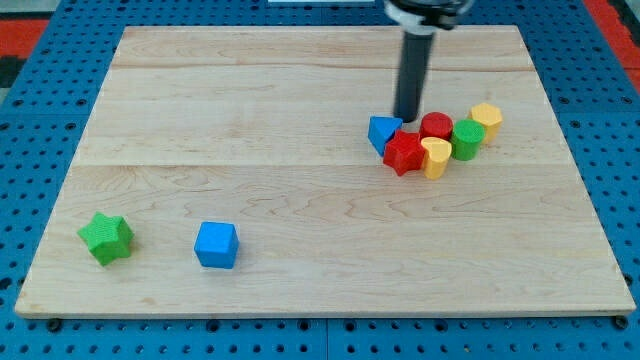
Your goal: Place the blue cube vertically below the green circle
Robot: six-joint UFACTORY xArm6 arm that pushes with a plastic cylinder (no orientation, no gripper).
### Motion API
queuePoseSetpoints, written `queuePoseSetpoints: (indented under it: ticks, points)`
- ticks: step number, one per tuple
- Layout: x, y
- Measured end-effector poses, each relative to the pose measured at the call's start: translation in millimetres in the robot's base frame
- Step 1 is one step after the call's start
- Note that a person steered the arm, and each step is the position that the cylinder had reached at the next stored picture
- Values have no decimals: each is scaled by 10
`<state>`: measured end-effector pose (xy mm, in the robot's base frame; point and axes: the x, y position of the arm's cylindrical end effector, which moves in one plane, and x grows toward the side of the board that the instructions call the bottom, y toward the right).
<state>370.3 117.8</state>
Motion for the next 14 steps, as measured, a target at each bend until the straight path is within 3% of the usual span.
queuePoseSetpoints:
  ticks: [2, 3, 4, 5, 6, 7, 8, 9, 10, 12, 14]
  points:
    - [97, -2509]
    - [371, -3426]
    - [1370, -3776]
    - [1951, -4197]
    - [1989, -4225]
    - [2467, -4002]
    - [2475, -3880]
    - [2471, -3283]
    - [2374, -2760]
    - [1728, -2329]
    - [1714, -1169]
